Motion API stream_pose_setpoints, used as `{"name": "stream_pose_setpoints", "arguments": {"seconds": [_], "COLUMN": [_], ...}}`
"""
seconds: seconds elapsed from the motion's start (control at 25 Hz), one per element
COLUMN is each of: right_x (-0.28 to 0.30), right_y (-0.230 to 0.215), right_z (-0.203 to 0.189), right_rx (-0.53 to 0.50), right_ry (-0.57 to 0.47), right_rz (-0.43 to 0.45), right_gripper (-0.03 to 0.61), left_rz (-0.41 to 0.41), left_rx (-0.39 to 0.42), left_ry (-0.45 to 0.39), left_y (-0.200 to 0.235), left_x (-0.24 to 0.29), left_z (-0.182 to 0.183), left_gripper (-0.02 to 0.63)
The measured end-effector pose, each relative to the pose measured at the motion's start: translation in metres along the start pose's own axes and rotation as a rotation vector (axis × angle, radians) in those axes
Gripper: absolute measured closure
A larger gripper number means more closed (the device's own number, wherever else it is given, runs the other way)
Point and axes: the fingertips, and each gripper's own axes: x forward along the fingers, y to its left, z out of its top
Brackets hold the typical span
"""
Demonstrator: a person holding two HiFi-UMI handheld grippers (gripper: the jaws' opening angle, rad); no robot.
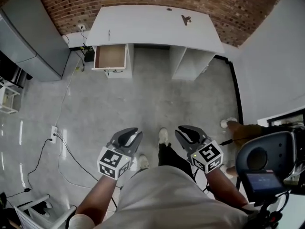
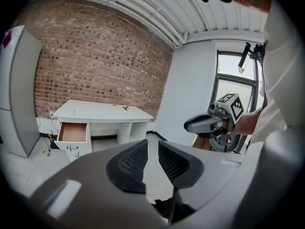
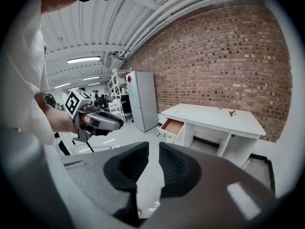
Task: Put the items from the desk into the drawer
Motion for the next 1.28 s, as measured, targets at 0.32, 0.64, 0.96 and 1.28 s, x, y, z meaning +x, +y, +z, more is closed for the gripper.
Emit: {"name": "stream_pose_setpoints", "arguments": {"seconds": [0.32, 0.64, 0.96, 1.28], "right_x": [0.109, 0.183, 0.248, 0.31], "right_y": [-0.113, -0.237, -0.288, -0.33], "right_z": [0.075, 0.125, 0.146, 0.18], "right_rx": [-0.056, -0.068, -0.042, 0.051], "right_ry": [-0.02, -0.002, 0.009, 0.033], "right_rz": [0.147, 0.252, 0.23, 0.069], "right_gripper": [0.525, 0.525, 0.525, 0.525], "left_rz": [0.146, 0.275, 0.338, 0.341], "left_rx": [-0.057, -0.072, -0.067, -0.109], "left_ry": [0.02, 0.026, 0.085, 0.179], "left_y": [0.104, 0.207, 0.335, 0.51], "left_x": [0.084, 0.183, 0.235, 0.291], "left_z": [0.054, 0.15, 0.179, 0.172], "left_gripper": [0.537, 0.537, 0.525, 0.526]}}
